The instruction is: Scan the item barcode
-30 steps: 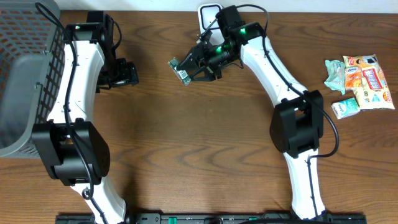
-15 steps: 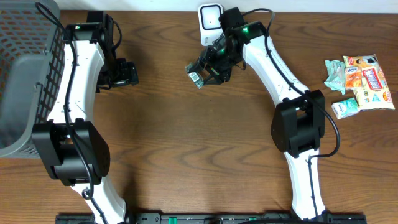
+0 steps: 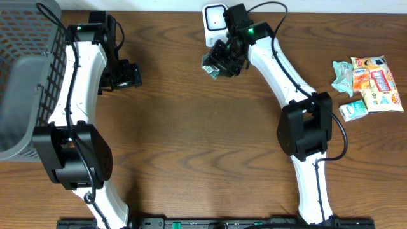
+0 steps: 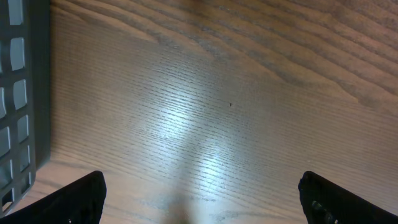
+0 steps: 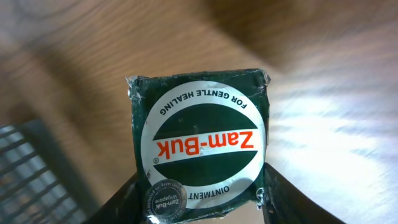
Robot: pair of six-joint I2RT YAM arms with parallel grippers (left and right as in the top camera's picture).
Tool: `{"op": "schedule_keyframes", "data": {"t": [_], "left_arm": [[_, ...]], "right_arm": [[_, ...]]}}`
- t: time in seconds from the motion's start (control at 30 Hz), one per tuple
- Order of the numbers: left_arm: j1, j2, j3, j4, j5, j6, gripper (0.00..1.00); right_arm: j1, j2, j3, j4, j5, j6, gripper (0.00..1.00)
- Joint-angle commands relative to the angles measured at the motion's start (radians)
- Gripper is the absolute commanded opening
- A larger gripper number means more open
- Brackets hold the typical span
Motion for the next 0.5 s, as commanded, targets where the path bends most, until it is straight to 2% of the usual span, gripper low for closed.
{"op": "schedule_keyframes", "data": {"t": [0.0,0.07,0.13,0.23,0.4,0.47], "left_arm": [[0.002,0.006,-0.011,-0.003,-0.009,-0.013,0.98],[0.002,0.006,-0.011,-0.003,-0.009,-0.013,0.98],[0.002,0.006,-0.011,-0.003,-0.009,-0.013,0.98],[0.002,0.006,-0.011,-0.003,-0.009,-0.013,0.98],[0.002,0.006,-0.011,-0.003,-0.009,-0.013,0.98],[0.002,0.006,-0.011,-0.003,-0.009,-0.013,0.98]], "right_arm": [[0.024,0.002,0.003,-0.038,0.305,-0.176,0.50],[0.061,0.002,-0.008,-0.101,0.492,-0.238,0.56],[0.095,0.002,-0.026,-0.130,0.594,-0.266,0.58],[0.136,0.002,-0.060,-0.132,0.718,-0.265,0.81],[0.145,0.002,-0.065,-0.095,0.723,-0.266,0.96],[0.145,0.002,-0.065,-0.064,0.708,-0.336,0.99]]}}
